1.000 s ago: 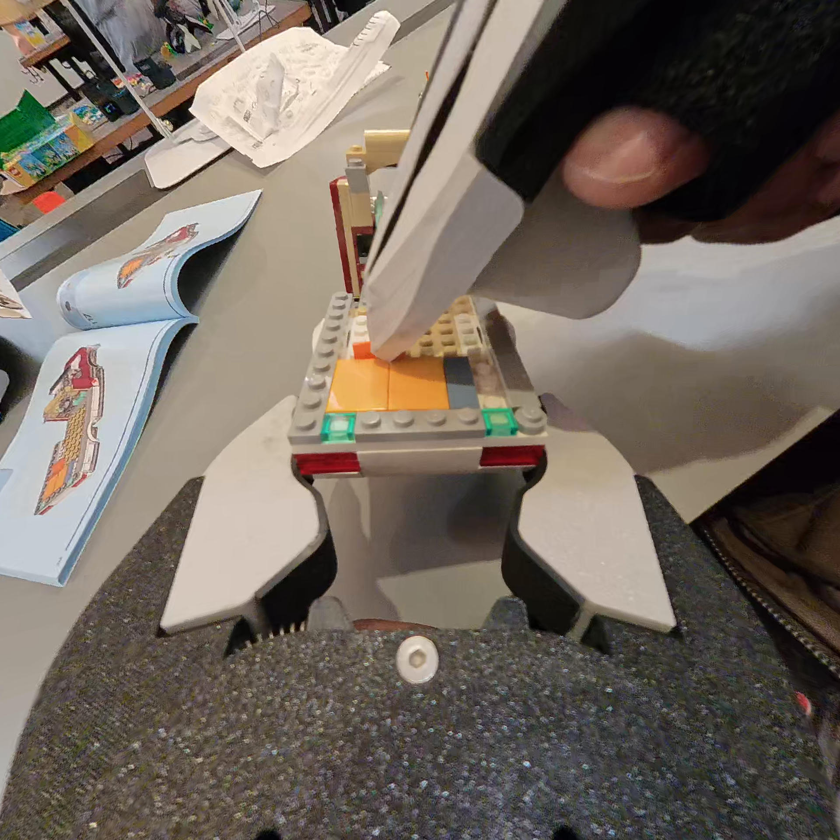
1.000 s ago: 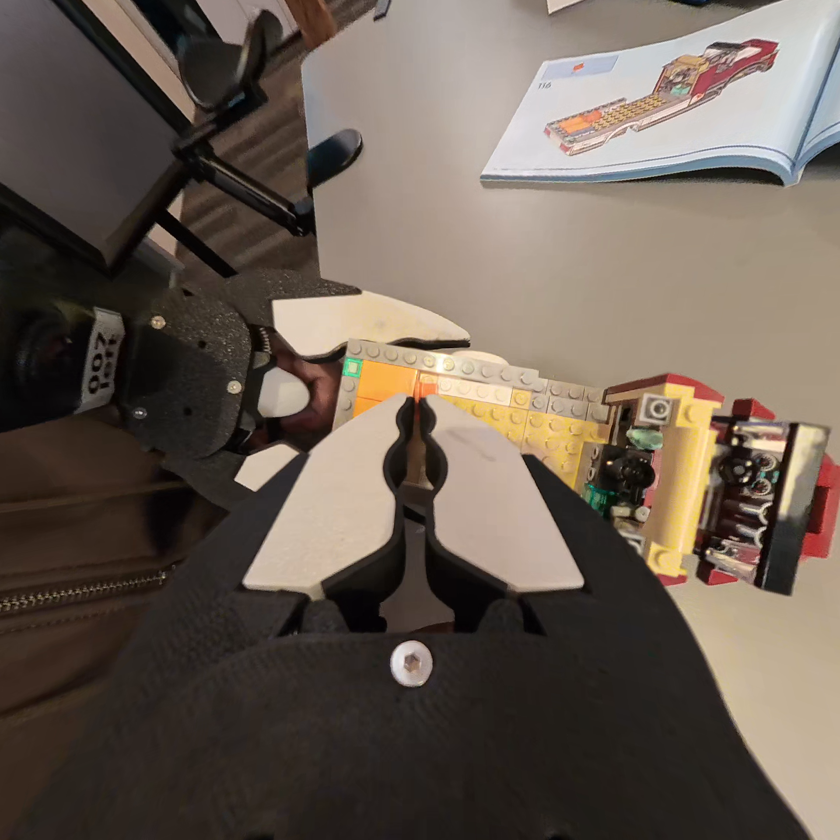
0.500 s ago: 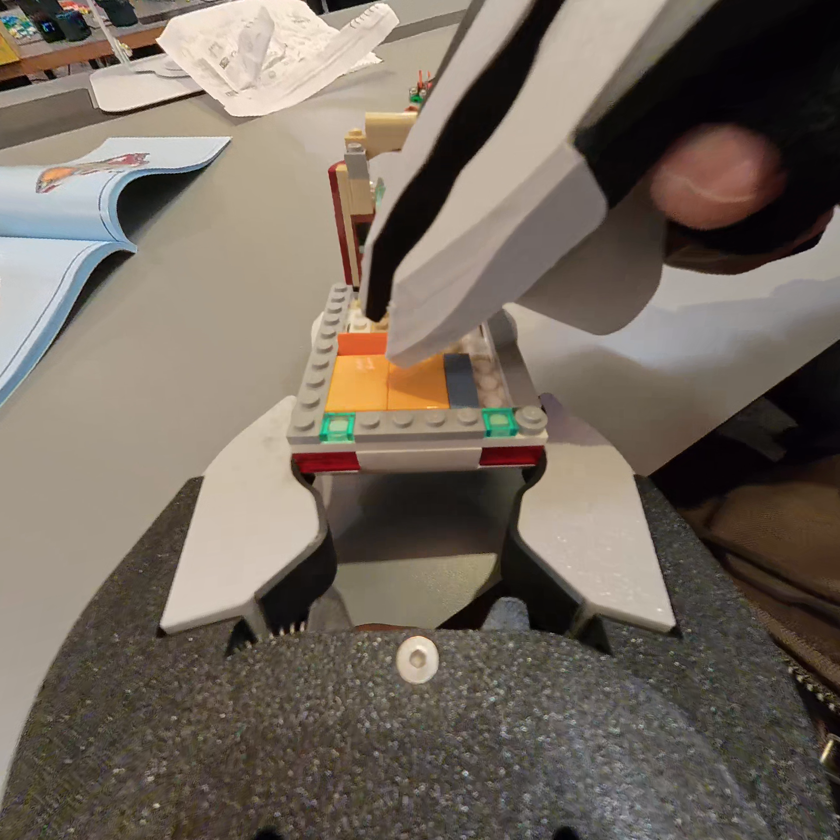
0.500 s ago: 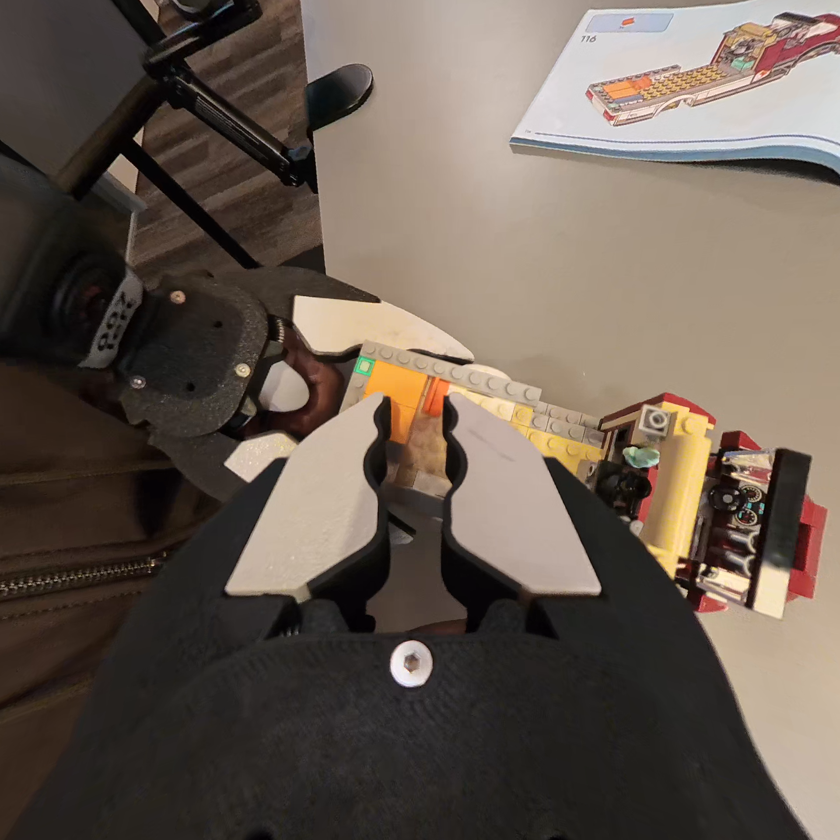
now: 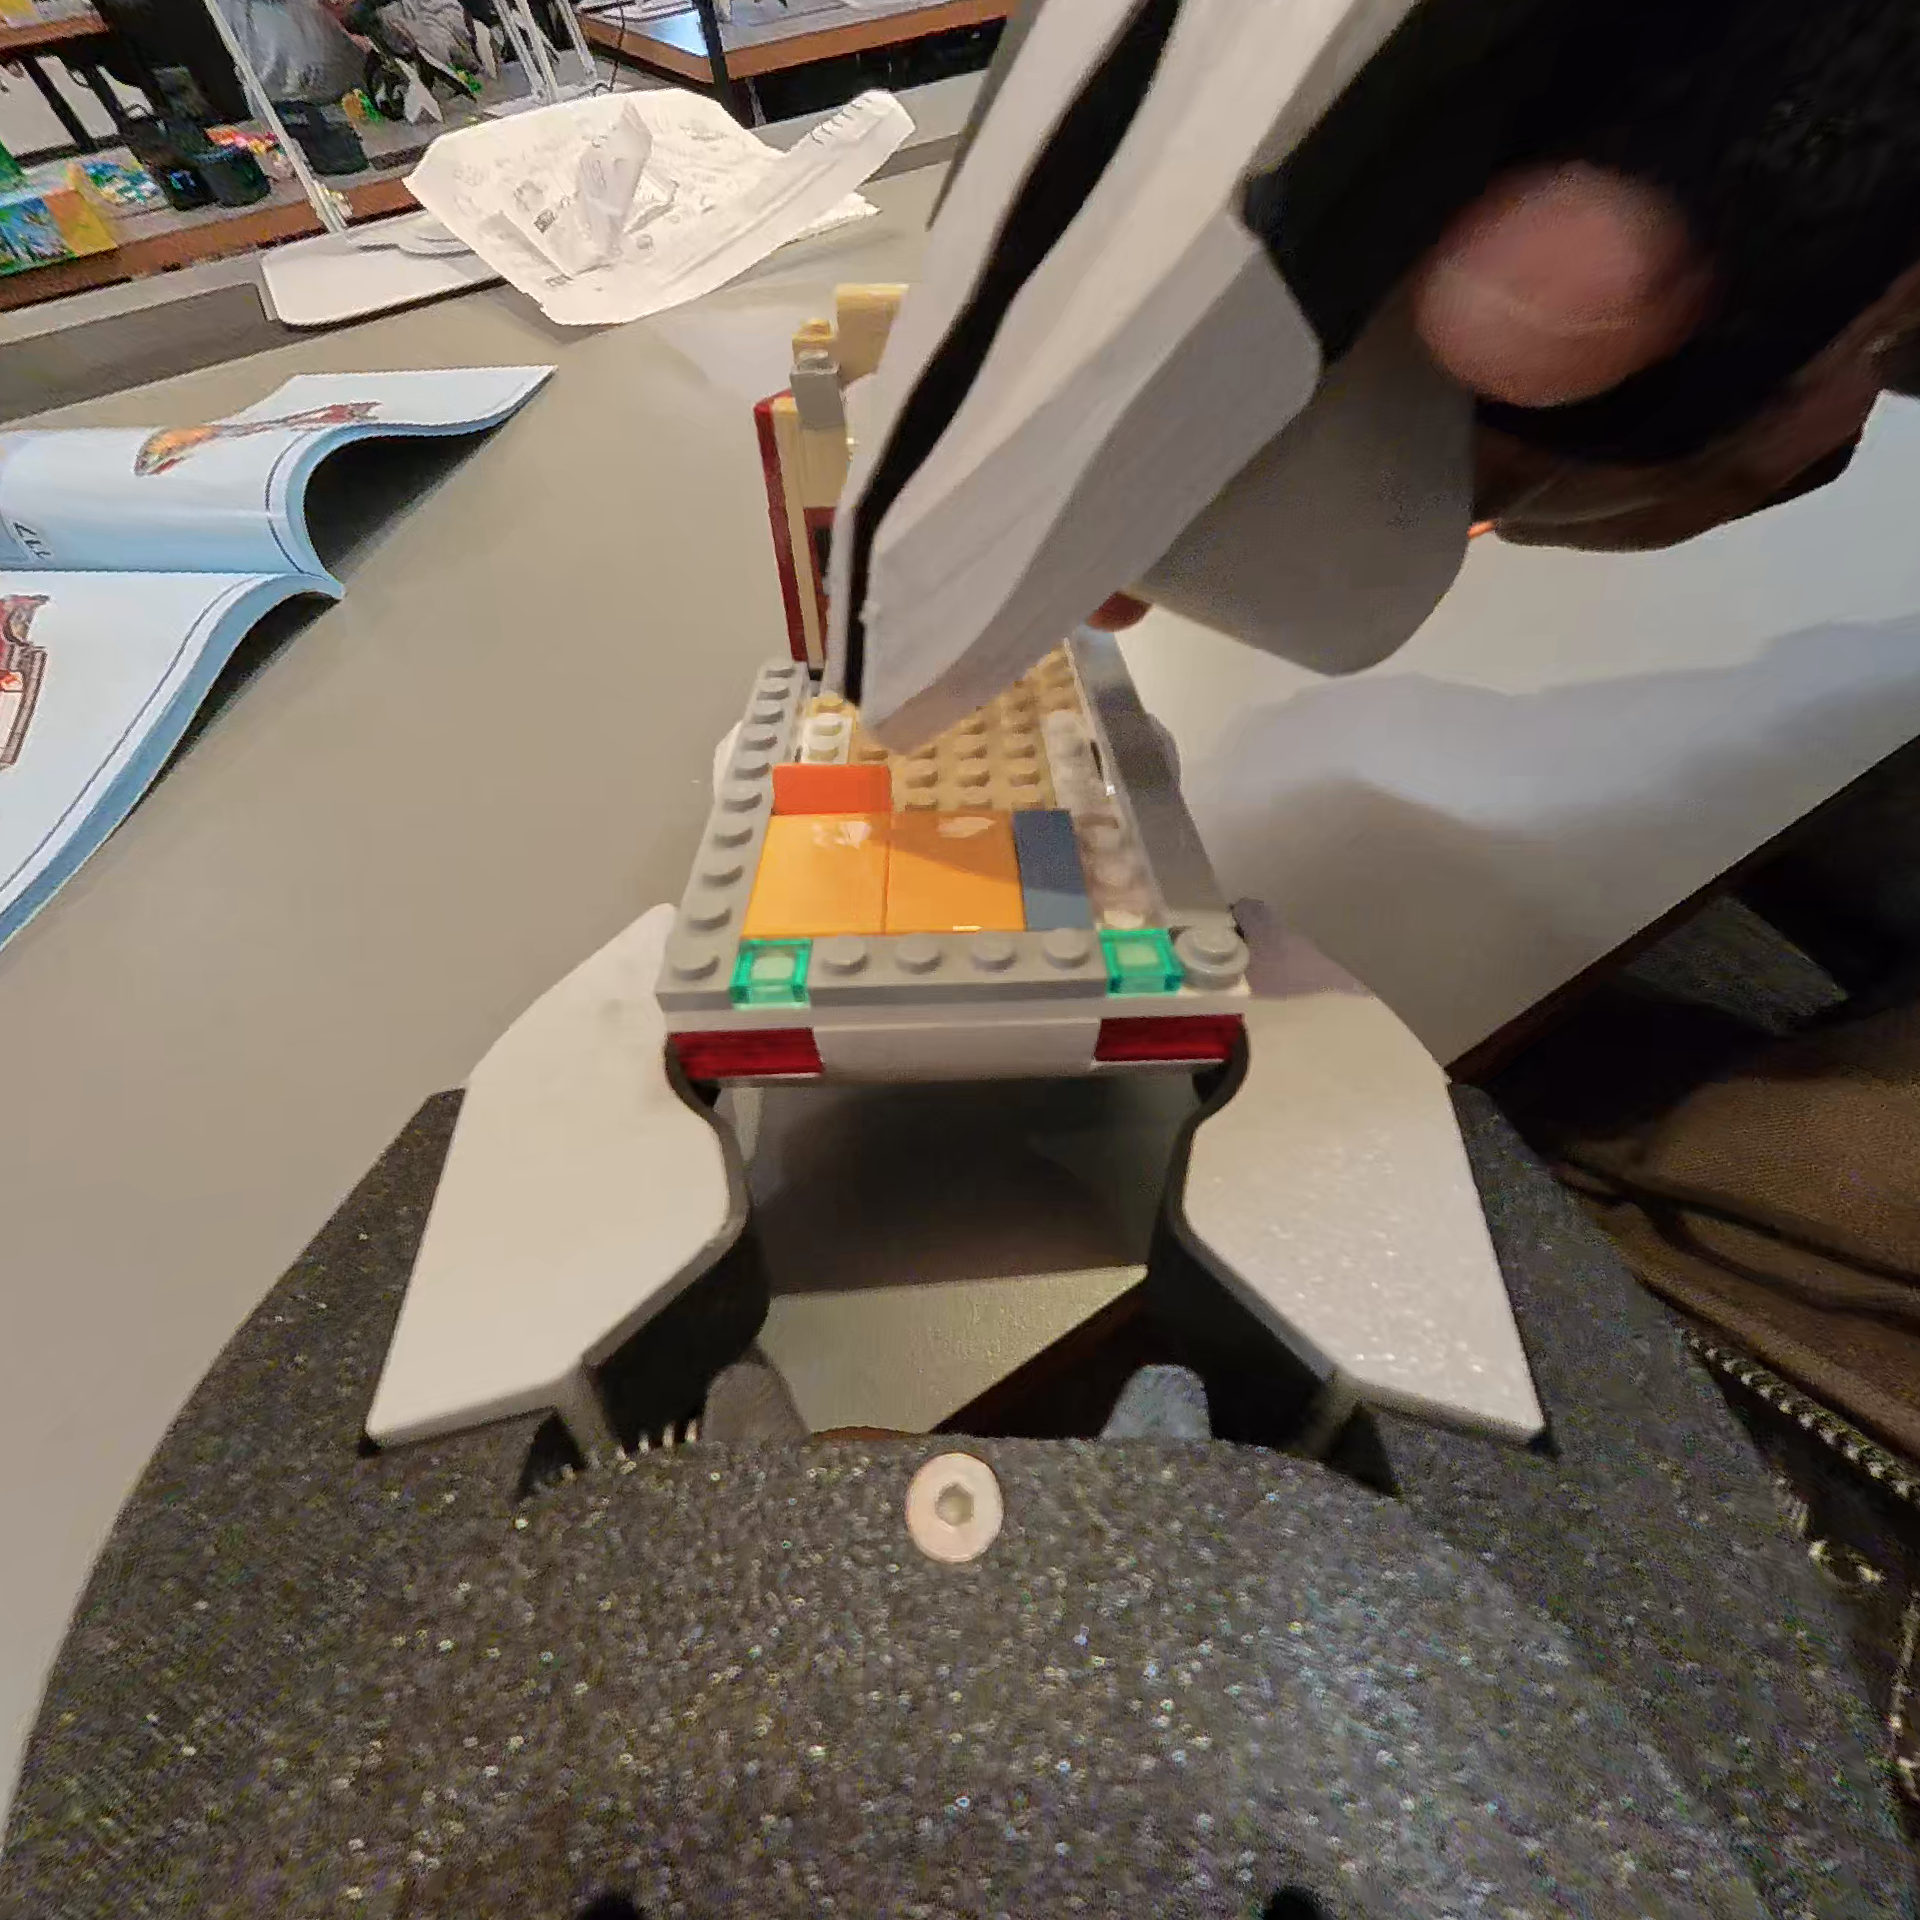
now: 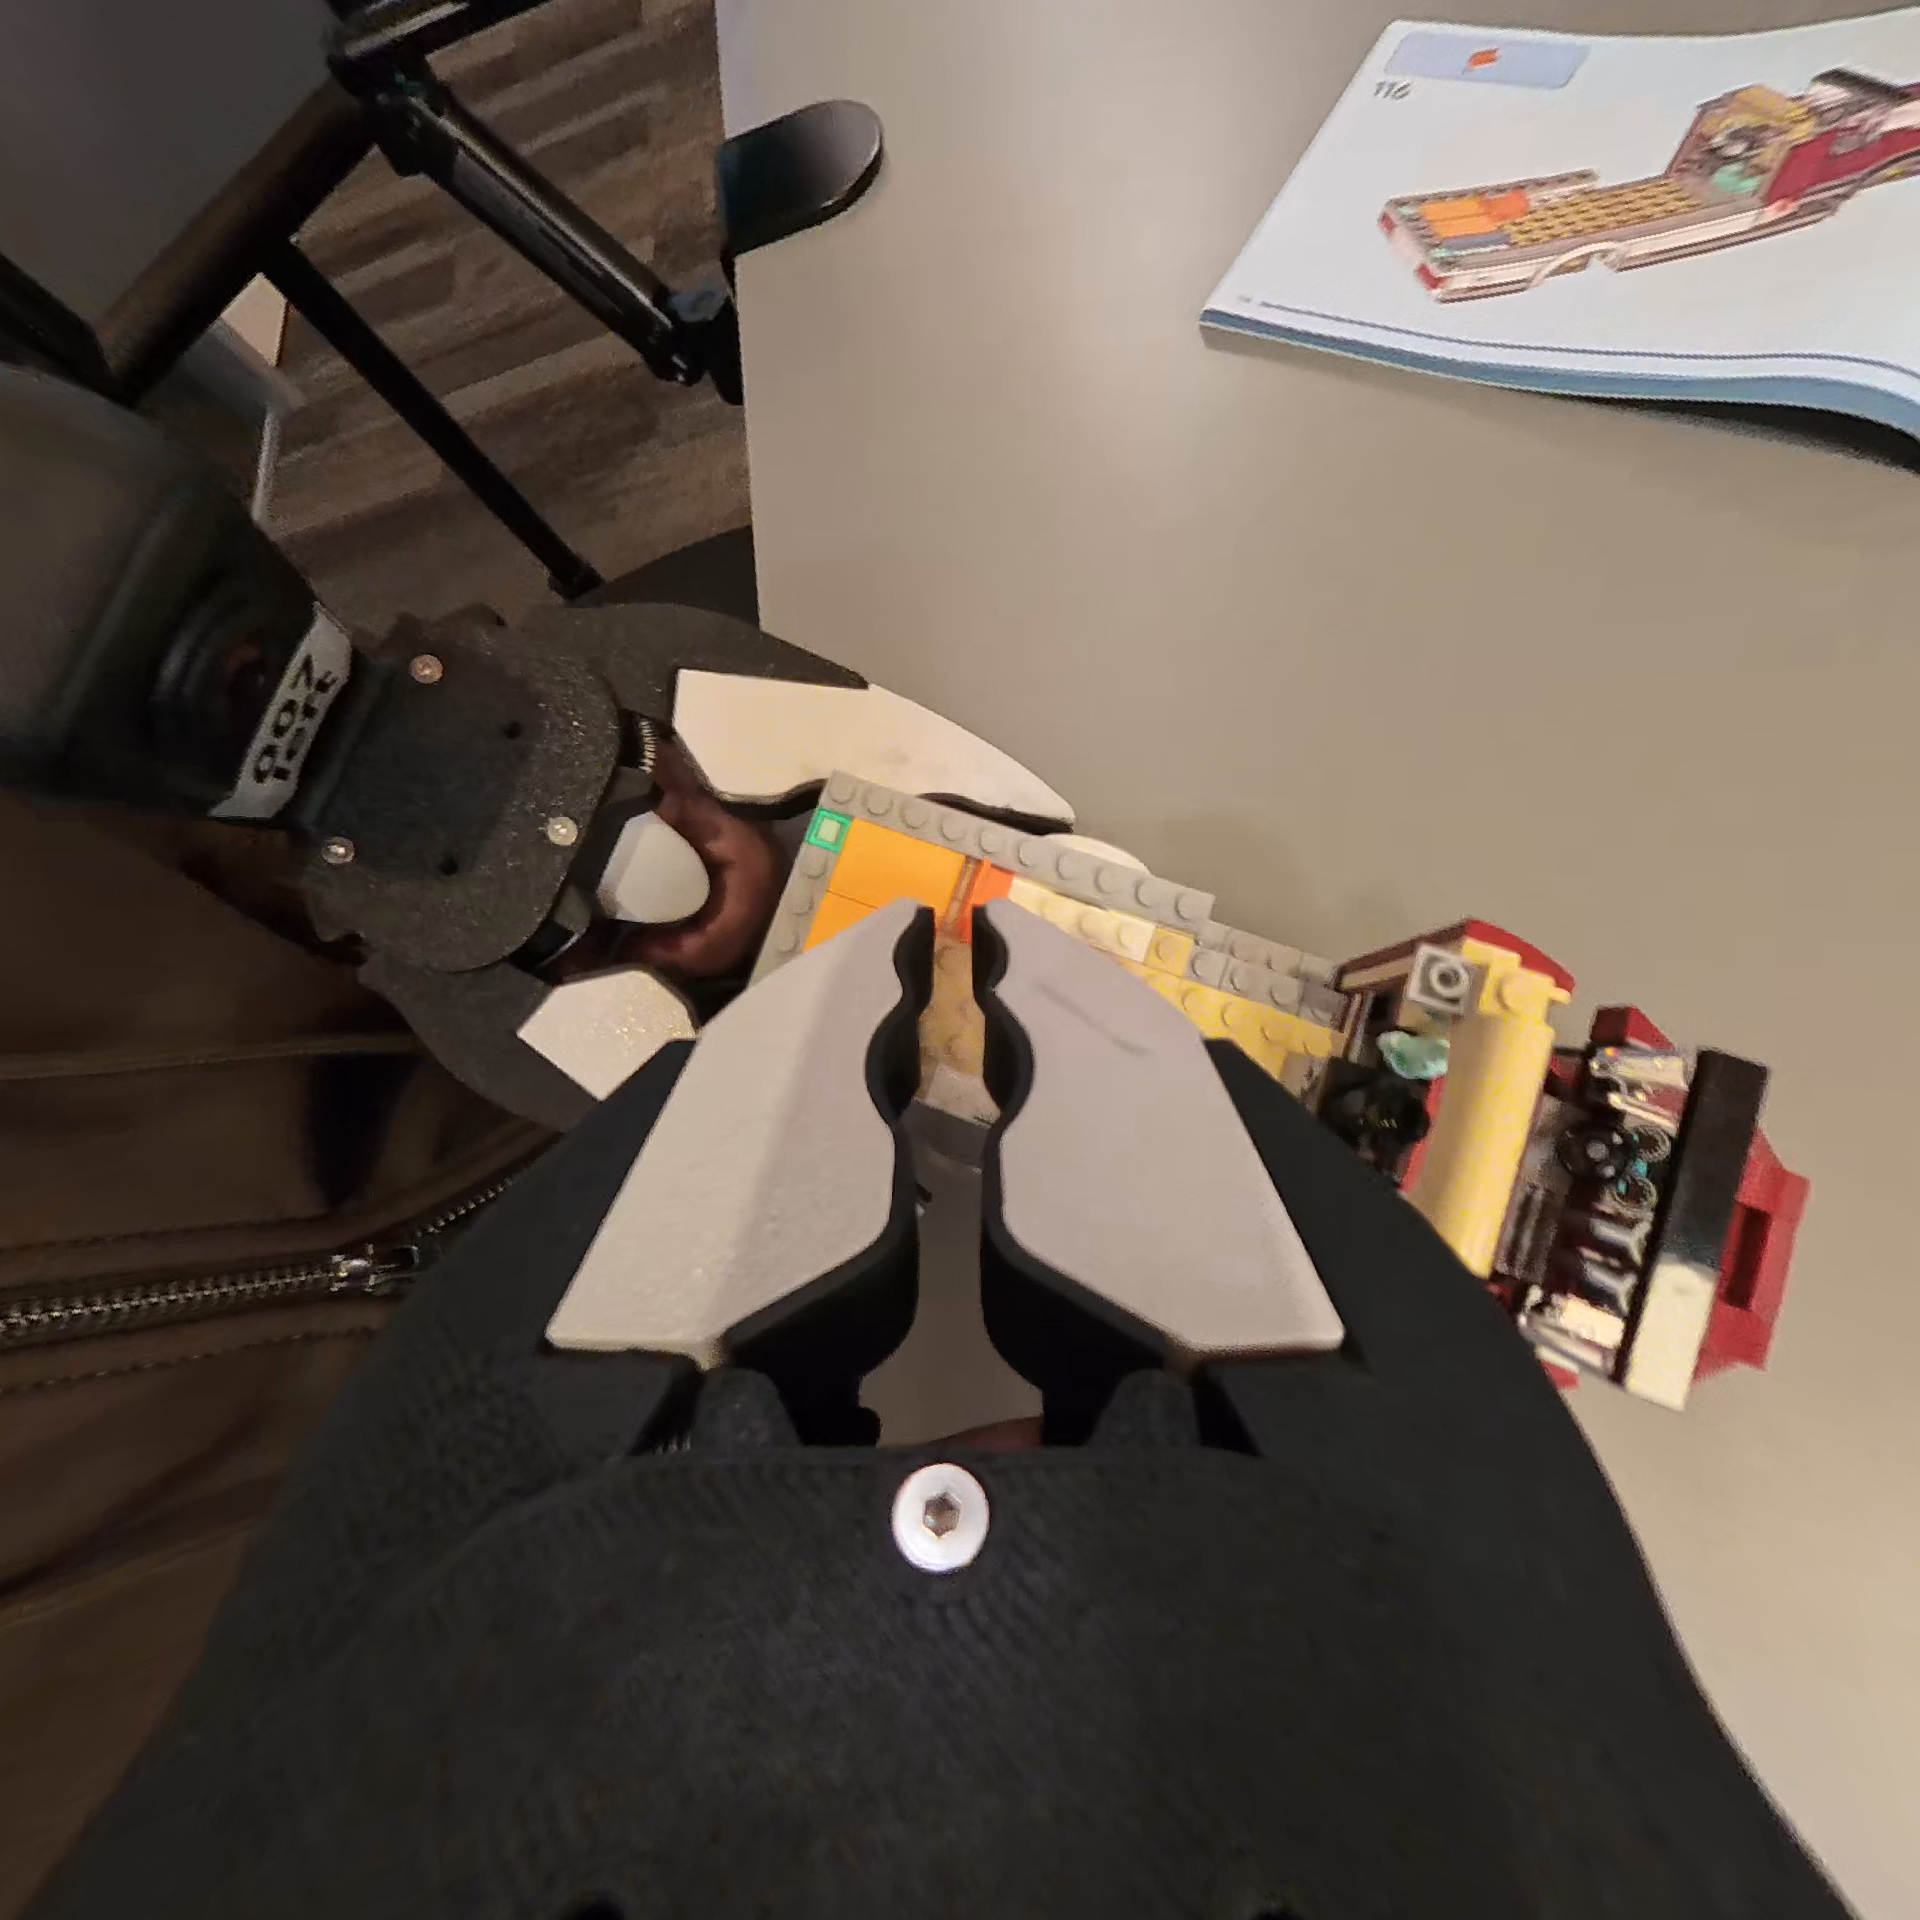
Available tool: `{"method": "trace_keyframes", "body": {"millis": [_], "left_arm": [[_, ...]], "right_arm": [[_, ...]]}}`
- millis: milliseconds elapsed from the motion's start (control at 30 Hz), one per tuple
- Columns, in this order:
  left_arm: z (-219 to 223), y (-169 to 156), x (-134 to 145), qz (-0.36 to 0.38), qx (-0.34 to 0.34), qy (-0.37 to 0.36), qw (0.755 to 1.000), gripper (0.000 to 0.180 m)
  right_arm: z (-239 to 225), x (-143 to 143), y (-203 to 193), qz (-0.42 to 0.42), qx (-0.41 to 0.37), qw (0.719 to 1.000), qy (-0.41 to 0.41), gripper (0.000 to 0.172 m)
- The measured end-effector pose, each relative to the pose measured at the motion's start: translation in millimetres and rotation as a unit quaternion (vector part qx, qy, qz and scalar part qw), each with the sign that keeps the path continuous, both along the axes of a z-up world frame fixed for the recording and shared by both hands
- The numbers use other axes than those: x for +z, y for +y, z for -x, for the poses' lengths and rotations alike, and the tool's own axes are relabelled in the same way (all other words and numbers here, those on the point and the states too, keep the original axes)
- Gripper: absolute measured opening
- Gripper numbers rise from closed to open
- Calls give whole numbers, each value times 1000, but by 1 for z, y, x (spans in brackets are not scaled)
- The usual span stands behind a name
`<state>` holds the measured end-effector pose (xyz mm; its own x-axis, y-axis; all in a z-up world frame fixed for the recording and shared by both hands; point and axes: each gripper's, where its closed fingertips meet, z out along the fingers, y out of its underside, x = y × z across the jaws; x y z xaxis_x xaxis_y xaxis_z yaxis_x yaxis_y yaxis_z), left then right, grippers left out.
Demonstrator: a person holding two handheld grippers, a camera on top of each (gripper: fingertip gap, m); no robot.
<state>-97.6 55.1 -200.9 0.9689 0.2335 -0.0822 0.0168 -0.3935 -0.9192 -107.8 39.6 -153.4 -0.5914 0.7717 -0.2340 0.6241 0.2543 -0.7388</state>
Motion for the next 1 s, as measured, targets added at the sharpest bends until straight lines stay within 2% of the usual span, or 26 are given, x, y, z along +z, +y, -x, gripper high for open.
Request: {"method": "trace_keyframes", "body": {"millis": [133,500,1000], "left_arm": [[-1,-1,-1,3,-6,8,1000,92],[-2,-6,-3,7,-18,37,999,92],[-3,-9,-5,2,-24,82,996,92]], "right_arm": [[2,-4,-3,-3,9,1000,-9,0],[-5,-6,-8,5,23,1000,-19,3],[-6,-11,-13,-24,9,1000,1,2]]}}
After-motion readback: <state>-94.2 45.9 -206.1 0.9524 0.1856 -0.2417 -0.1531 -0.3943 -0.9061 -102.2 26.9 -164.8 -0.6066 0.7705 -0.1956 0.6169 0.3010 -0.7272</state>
